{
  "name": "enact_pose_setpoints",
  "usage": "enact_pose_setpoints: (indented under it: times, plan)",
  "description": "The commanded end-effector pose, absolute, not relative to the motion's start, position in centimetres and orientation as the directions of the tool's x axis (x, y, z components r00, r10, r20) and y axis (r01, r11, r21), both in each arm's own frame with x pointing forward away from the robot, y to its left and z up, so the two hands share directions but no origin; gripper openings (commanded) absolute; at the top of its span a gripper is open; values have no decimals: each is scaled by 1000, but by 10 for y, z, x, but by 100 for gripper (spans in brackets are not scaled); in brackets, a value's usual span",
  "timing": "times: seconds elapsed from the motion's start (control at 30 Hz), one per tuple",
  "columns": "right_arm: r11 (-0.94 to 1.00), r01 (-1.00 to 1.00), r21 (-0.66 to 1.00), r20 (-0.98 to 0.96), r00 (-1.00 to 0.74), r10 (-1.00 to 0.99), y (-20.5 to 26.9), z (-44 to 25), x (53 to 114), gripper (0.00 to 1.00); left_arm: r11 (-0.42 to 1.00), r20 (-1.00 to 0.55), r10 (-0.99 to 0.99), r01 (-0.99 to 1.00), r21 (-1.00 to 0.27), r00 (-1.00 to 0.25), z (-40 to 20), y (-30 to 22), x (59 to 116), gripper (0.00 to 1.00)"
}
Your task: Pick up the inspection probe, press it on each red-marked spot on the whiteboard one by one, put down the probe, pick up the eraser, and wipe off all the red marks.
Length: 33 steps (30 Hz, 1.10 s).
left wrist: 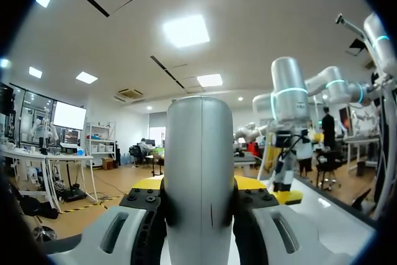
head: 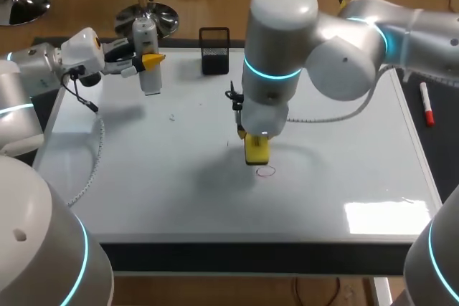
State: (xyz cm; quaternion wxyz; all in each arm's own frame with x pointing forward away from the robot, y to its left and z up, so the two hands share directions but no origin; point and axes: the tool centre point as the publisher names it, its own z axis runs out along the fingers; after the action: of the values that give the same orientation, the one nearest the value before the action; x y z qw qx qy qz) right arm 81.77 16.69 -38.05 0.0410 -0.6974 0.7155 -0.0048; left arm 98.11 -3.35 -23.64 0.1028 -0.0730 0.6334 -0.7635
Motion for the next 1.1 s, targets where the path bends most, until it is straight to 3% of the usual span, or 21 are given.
enact_pose_setpoints:
  times: [0.03,1.1]
  plan:
    - [22,-998,-51,-43,-20,-999,172,-386,809,0,-178,-21,-250,67,-982,-968,-236,-34,981,0]
    - [-15,-999,-51,-56,18,-998,187,-397,794,0,-178,-21,-250,67,-982,-968,-236,-34,981,0]
